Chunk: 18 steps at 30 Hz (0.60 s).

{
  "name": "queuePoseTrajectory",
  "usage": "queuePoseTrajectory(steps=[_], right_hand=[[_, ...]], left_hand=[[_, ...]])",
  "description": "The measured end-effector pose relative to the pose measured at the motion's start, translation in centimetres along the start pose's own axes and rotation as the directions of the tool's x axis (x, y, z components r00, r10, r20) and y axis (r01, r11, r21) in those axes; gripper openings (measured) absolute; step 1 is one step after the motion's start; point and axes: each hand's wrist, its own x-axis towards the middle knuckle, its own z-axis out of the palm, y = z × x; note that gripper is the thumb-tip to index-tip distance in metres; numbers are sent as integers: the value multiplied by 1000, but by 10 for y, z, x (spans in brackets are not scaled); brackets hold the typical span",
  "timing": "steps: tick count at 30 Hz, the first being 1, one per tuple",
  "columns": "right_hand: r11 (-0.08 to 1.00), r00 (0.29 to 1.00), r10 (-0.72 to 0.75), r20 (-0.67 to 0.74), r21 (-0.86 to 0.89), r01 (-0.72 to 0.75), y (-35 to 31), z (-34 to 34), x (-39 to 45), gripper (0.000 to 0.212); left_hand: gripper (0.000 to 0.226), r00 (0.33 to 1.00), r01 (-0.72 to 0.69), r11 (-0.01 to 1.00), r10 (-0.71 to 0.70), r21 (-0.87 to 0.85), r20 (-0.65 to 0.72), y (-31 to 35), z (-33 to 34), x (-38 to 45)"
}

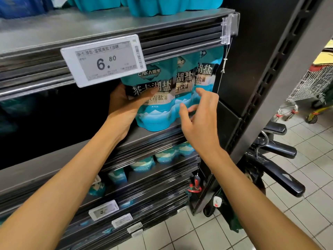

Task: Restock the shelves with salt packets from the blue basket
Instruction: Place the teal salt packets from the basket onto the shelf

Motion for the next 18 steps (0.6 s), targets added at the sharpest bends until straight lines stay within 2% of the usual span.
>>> queuePoseTrajectory(steps=[3, 6, 9, 13, 16, 18], right_hand=[[1000, 1000, 0, -30, 11, 1, 3, -6, -5, 35], [999, 998, -1, -60, 35, 3, 5, -13, -11, 29], [999, 1000, -4, -29, 42, 5, 5, -15, -18, 25], [999, 1000, -7, 18, 40, 6, 3, -14, -22, 22], [998, 999, -20, 26, 55, 19, 1, -13, -25, 21], [997, 999, -22, 46, 81, 18, 2, -15, -30, 18]], left_hand=[[31, 999, -22, 998, 24, 54, -36, 1, -6, -7], [14, 997, -53, 983, 63, 178, -52, 2, -17, -15], [16, 992, -114, 949, 123, 294, -14, -1, -23, -24], [29, 992, -123, 936, 128, 330, 5, -3, -20, -27], [20, 989, -140, 918, 148, 371, 5, 2, -19, -29], [24, 982, -170, 903, 188, 393, -6, 3, -26, -39]])
